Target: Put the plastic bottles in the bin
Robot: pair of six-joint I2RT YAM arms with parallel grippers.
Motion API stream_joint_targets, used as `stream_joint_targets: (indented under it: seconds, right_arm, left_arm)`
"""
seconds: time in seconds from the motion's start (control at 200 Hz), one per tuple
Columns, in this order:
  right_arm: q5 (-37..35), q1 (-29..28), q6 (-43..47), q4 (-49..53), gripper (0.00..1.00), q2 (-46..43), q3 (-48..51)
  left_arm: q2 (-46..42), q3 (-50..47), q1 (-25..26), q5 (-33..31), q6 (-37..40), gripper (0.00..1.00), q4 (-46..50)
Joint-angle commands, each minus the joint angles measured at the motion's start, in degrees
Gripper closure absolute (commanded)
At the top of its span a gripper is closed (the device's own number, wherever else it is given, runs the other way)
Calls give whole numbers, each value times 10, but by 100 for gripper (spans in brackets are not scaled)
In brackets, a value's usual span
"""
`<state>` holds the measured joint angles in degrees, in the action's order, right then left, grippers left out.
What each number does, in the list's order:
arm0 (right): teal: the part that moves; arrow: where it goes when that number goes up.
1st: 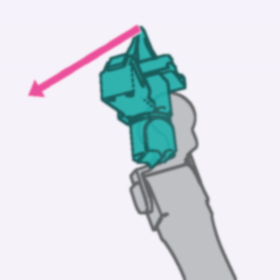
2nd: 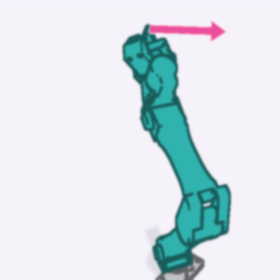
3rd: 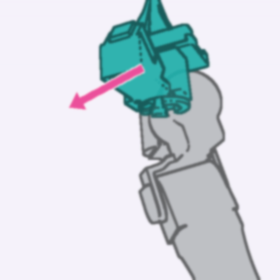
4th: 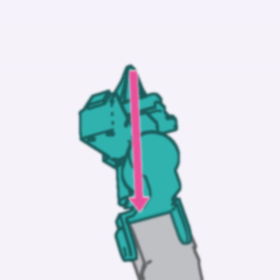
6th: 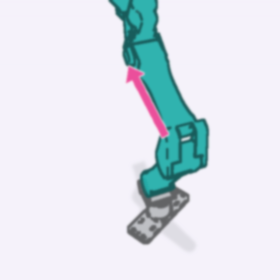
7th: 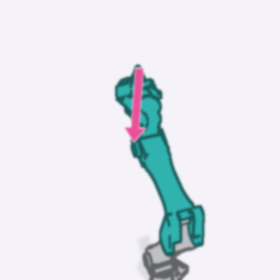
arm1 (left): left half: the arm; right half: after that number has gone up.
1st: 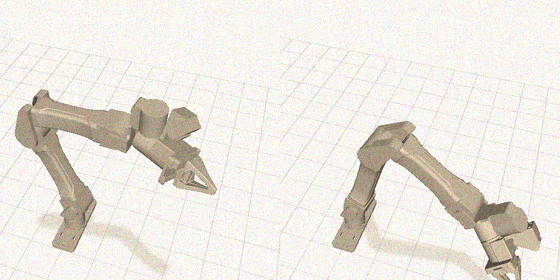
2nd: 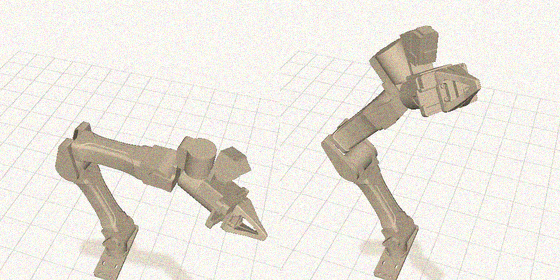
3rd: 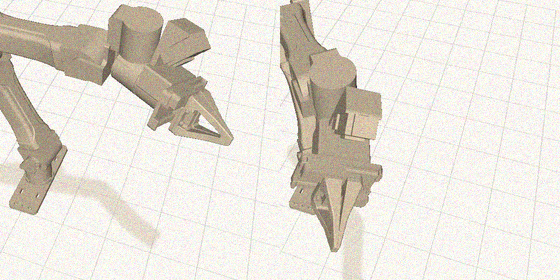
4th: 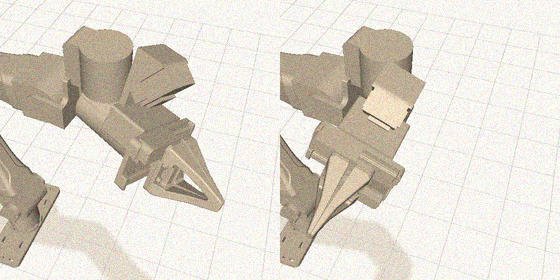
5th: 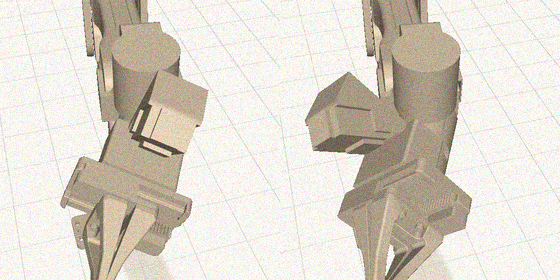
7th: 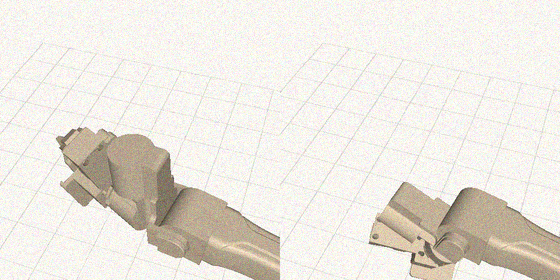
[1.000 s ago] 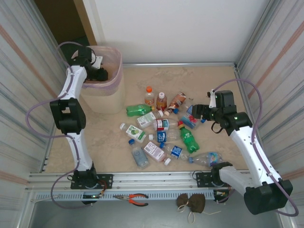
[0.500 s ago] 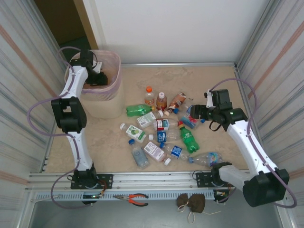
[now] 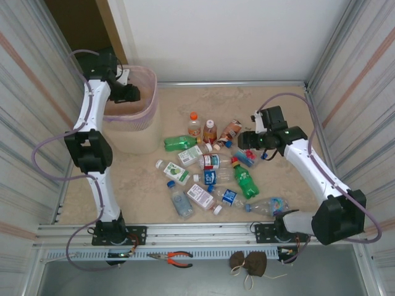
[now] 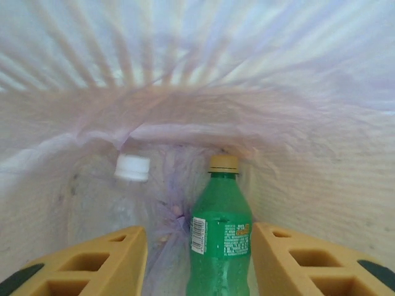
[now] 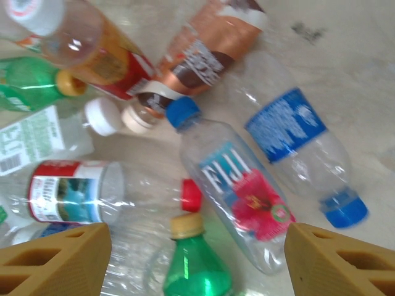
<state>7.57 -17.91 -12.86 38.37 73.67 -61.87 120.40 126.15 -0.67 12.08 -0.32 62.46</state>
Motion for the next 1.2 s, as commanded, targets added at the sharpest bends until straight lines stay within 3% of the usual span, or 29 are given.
stream_joint_targets:
  seconds: [0.0, 0.341, 0.626, 0.922, 1.197]
  right_arm:
    - [11, -29, 13, -49, 27, 23, -32]
    - [-22, -117, 18, -121, 37, 189, -168]
    - [-66, -141, 34, -138, 43, 304, -251]
    - [-92, -145, 45, -141, 50, 358, -276]
    - [-107, -146, 52, -134, 62, 365, -277]
  left_arm:
    - [-42, 27, -2, 25, -12, 52, 28]
    - [-132, 25, -34, 90, -31, 52, 11]
    - [-236, -39, -51, 128, -44, 51, -35]
    - [-325, -114, -51, 144, -63, 51, -85]
    - [-363, -150, -51, 147, -67, 52, -113]
